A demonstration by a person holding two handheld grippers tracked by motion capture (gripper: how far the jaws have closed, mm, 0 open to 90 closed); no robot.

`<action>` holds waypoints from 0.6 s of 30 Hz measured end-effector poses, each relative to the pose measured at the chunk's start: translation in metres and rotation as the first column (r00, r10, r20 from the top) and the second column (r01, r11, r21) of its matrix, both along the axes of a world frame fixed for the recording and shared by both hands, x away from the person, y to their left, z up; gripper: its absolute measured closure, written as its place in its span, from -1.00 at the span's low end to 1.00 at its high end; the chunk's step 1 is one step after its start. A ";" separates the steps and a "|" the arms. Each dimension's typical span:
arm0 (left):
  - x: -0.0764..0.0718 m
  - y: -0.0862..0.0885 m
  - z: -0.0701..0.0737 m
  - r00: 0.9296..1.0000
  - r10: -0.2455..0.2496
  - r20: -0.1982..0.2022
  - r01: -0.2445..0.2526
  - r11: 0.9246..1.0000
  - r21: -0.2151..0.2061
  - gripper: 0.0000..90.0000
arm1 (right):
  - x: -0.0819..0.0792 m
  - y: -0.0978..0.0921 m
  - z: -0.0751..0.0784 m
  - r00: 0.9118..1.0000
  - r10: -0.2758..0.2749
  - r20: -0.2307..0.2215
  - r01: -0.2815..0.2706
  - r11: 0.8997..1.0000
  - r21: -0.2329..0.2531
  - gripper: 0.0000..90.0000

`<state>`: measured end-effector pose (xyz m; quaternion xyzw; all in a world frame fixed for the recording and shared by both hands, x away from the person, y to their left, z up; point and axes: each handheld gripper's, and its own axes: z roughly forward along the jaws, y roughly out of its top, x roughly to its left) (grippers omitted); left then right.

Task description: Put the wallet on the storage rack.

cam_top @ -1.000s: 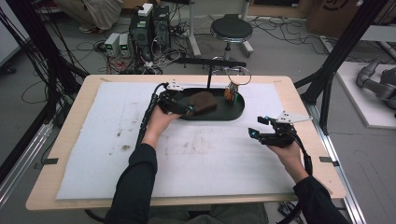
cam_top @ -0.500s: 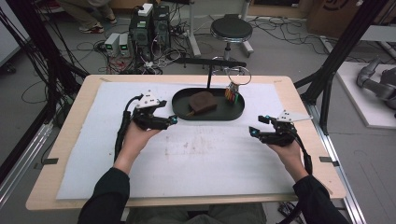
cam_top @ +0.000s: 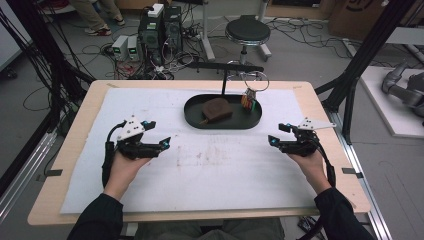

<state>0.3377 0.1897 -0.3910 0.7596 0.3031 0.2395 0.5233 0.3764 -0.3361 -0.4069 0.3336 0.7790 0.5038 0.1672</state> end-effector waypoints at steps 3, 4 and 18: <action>-0.004 0.007 -0.004 1.000 0.021 0.005 -0.021 1.000 -0.012 -0.52 | 0.001 -0.002 -0.001 1.000 -0.011 -0.007 0.011 1.000 0.003 -0.42; -0.004 0.010 -0.006 1.000 0.030 0.005 -0.030 0.999 -0.014 -0.52 | 0.001 -0.002 -0.001 1.000 -0.011 -0.004 0.011 1.000 0.003 -0.43; -0.004 0.016 -0.014 0.998 0.051 0.026 -0.050 0.998 -0.041 -0.52 | 0.005 -0.002 -0.004 1.000 -0.012 -0.025 0.012 1.000 -0.006 -0.51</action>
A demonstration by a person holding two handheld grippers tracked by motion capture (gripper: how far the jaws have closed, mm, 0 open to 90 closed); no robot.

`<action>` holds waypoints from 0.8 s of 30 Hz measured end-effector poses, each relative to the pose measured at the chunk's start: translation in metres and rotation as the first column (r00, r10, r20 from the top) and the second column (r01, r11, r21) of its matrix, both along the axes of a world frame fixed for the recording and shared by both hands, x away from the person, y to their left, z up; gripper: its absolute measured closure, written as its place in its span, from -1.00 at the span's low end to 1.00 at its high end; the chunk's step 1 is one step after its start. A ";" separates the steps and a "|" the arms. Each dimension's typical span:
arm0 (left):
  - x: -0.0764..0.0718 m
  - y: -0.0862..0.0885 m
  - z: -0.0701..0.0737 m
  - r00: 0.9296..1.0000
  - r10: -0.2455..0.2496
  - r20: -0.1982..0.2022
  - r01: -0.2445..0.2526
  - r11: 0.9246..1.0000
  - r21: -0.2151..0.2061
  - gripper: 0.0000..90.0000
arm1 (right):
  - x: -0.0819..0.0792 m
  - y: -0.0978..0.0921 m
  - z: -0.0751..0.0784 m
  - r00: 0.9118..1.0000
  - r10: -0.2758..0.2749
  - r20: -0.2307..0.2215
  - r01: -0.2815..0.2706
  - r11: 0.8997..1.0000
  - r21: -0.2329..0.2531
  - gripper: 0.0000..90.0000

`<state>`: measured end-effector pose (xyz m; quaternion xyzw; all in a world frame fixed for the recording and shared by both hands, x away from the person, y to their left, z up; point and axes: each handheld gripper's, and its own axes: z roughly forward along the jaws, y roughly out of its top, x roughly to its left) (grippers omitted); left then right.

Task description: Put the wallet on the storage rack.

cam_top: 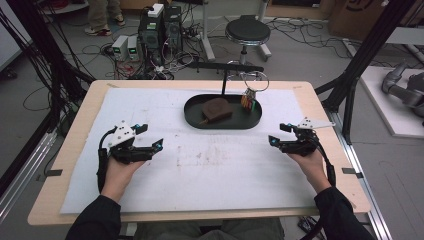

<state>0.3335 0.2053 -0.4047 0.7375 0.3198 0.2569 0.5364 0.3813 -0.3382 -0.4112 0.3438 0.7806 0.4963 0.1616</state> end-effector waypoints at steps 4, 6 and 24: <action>0.000 -0.001 0.000 1.000 0.009 0.010 -0.009 1.000 0.007 -0.52 | 0.001 0.000 -0.001 1.000 0.002 -0.003 -0.002 1.000 -0.003 -0.51; -0.001 -0.001 -0.001 1.000 0.016 0.011 -0.016 1.000 0.012 -0.52 | 0.001 0.000 -0.001 1.000 0.005 -0.006 -0.005 1.000 -0.007 -0.52; 0.002 0.005 -0.004 0.999 0.035 -0.002 -0.035 0.999 0.003 -0.51 | 0.003 0.000 -0.003 1.000 0.009 -0.014 -0.009 1.000 -0.011 -0.53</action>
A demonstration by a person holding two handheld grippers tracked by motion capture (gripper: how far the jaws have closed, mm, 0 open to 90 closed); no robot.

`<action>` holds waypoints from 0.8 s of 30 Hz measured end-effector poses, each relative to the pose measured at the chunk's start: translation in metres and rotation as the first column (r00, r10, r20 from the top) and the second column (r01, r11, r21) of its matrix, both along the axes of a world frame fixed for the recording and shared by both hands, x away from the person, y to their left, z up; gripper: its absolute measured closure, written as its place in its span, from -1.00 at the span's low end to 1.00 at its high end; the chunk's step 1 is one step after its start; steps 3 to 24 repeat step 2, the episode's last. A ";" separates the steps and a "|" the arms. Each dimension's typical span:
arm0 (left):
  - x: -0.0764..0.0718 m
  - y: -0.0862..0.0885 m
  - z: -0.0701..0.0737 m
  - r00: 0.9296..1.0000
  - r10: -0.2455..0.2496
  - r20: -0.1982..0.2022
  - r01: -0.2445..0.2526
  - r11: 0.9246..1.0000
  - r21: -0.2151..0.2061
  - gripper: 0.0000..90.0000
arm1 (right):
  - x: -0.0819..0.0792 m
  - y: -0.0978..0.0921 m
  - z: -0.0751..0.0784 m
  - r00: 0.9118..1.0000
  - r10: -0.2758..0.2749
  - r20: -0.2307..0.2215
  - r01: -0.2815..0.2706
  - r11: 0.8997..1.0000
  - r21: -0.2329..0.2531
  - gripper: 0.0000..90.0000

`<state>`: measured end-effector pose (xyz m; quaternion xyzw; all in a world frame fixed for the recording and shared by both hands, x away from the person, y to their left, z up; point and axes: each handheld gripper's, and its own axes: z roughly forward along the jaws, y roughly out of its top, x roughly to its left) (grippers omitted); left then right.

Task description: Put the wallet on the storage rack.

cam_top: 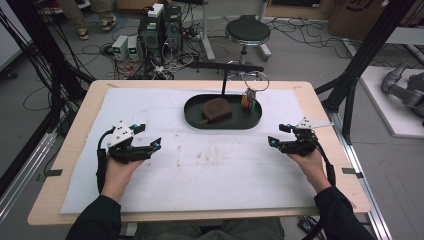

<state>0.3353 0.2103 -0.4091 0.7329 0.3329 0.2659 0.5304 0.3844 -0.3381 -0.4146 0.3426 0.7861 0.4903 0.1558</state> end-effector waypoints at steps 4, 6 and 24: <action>0.000 0.000 -0.001 1.000 0.001 -0.004 -0.001 1.000 0.001 -0.51 | 0.000 0.000 0.000 1.000 0.000 0.000 0.000 1.000 -0.001 -0.53; 0.000 0.000 -0.001 1.000 0.001 -0.004 -0.001 1.000 0.001 -0.51 | 0.000 0.000 0.000 1.000 0.000 0.000 0.000 1.000 -0.001 -0.53; 0.000 0.000 -0.001 1.000 0.001 -0.004 -0.001 1.000 0.001 -0.51 | 0.000 0.000 0.000 1.000 0.000 0.000 0.000 1.000 -0.001 -0.53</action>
